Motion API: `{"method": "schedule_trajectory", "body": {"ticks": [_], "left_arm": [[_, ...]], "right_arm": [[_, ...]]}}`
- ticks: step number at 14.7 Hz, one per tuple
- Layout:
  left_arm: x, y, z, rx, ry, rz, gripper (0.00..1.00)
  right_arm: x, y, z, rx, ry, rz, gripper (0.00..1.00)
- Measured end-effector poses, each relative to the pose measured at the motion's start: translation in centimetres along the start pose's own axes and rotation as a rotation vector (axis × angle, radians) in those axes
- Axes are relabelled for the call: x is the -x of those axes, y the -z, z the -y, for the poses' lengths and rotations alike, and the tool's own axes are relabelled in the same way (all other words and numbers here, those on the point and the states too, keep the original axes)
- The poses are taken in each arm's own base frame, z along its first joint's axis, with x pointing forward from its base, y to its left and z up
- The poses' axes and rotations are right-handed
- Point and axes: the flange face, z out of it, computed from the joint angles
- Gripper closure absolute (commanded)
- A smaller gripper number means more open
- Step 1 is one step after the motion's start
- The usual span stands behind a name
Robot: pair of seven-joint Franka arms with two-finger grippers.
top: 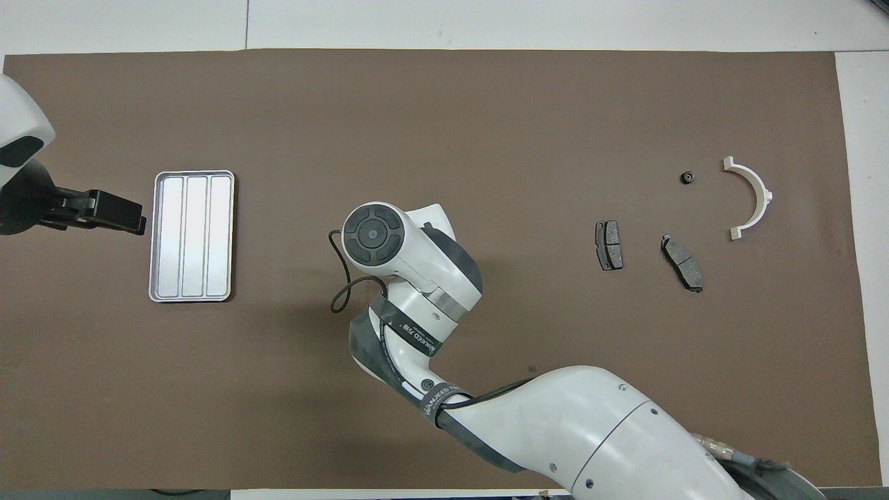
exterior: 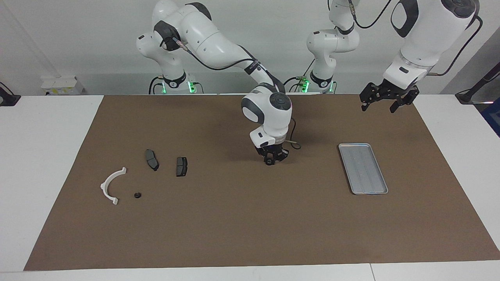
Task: Place bearing gear from tray to pile
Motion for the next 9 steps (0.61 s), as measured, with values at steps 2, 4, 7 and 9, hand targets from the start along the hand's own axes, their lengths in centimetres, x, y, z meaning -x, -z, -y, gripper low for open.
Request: {"method": "schedule_trajectory", "body": {"ticks": [2, 4, 7, 9], "left_arm": [[0.0, 0.0, 0.0, 0.0, 0.0, 0.0, 0.0], [0.0, 0.0, 0.0, 0.0, 0.0, 0.0, 0.0], [0.0, 0.0, 0.0, 0.0, 0.0, -0.001, 0.0], [0.0, 0.0, 0.0, 0.0, 0.0, -0.001, 0.0]], "right_arm": [[-0.3, 0.3, -0.2, 0.024, -0.006, 0.006, 1.0], [-1.4, 1.7, -0.7, 0.064, -0.024, 0.013, 1.0], [-5.0, 6.9, -2.1, 0.06, -0.035, -0.004, 1.0], [-8.5, 10.7, -5.0, 0.068, 0.026, -0.01, 1.0]]}}
